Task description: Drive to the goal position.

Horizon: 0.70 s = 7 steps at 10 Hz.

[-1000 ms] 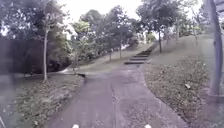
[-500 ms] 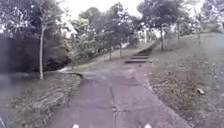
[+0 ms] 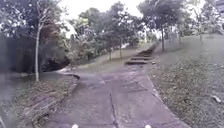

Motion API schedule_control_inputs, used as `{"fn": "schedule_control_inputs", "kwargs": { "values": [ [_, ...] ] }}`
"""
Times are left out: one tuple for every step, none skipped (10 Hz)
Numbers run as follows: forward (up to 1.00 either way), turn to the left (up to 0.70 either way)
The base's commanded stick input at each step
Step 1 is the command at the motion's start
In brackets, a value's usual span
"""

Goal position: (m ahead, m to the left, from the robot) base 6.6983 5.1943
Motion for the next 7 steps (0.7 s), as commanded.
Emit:
{"fn": "schedule_control_inputs", "kwargs": {
  "values": [
    [0.70,0.35],
    [0.70,0.35],
    [0.70,0.35],
    [0.70,0.35],
    [0.70,0.28],
    [0.70,0.00],
    [0.70,0.00]
  ]
}}
